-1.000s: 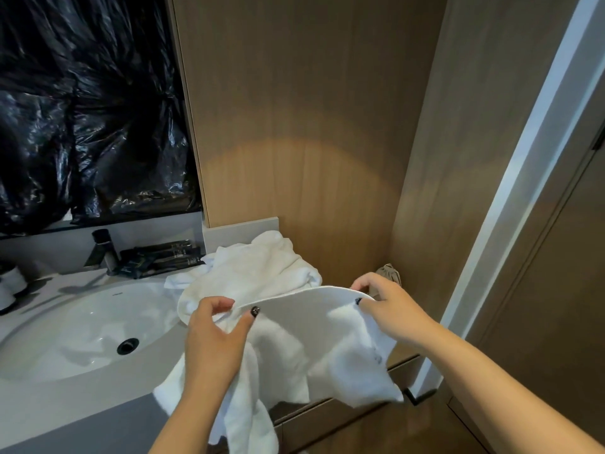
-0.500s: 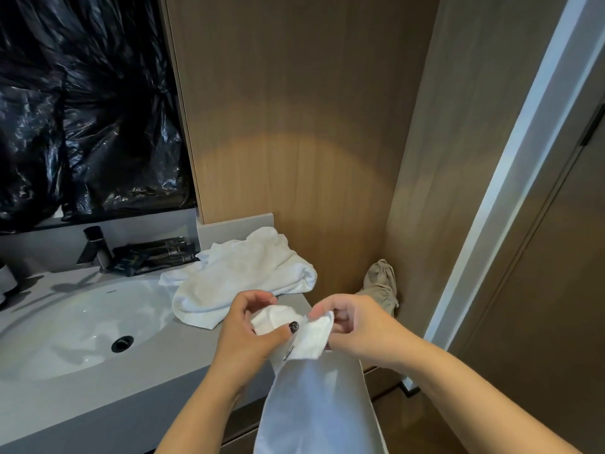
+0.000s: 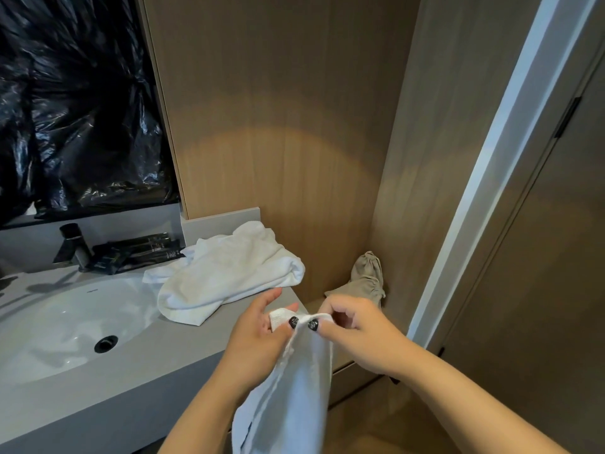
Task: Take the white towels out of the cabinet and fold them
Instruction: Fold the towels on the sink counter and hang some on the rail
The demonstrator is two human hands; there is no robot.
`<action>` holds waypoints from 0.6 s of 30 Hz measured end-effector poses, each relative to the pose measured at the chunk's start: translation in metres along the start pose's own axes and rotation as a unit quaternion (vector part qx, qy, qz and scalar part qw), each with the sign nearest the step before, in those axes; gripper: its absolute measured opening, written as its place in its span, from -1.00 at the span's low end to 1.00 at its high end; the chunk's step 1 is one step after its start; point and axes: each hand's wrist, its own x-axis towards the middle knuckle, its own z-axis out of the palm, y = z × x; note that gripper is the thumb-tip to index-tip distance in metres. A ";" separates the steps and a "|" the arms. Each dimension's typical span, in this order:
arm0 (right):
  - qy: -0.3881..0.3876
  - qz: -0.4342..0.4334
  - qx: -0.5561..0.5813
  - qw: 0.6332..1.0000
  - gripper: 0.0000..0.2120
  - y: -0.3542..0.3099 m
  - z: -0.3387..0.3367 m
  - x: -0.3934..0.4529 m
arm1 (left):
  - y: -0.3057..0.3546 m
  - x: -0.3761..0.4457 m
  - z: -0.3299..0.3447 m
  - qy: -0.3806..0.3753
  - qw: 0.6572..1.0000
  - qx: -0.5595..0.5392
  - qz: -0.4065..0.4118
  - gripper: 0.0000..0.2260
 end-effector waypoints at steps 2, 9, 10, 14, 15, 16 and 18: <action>0.006 0.008 0.047 0.999 -0.83 0.001 0.000 0.000 | 0.002 0.001 -0.001 0.021 0.999 0.024 0.001 -0.63; -0.016 0.021 0.075 0.997 -0.97 0.001 0.014 0.008 | 0.007 -0.002 -0.007 0.066 0.963 0.260 0.017 -0.90; -0.023 0.025 0.073 0.997 -0.95 0.001 0.017 0.009 | 0.006 -0.003 -0.008 0.072 0.960 0.269 0.007 -0.93; -0.009 0.018 0.087 0.996 -0.95 0.002 0.022 0.012 | 0.002 -0.005 -0.010 0.094 0.976 0.196 -0.011 -0.78; -0.002 0.012 0.092 0.996 -0.95 0.002 0.023 0.013 | 0.002 -0.006 -0.011 0.080 0.984 0.160 -0.013 -0.79; 0.008 0.008 0.097 0.995 -0.95 0.003 0.023 0.015 | 0.002 -0.007 -0.012 0.062 0.991 0.119 -0.013 -0.83; 0.040 0.004 0.105 0.994 -0.96 0.004 0.025 0.017 | 0.005 -0.010 -0.013 0.021 0.999 0.027 -0.019 -0.94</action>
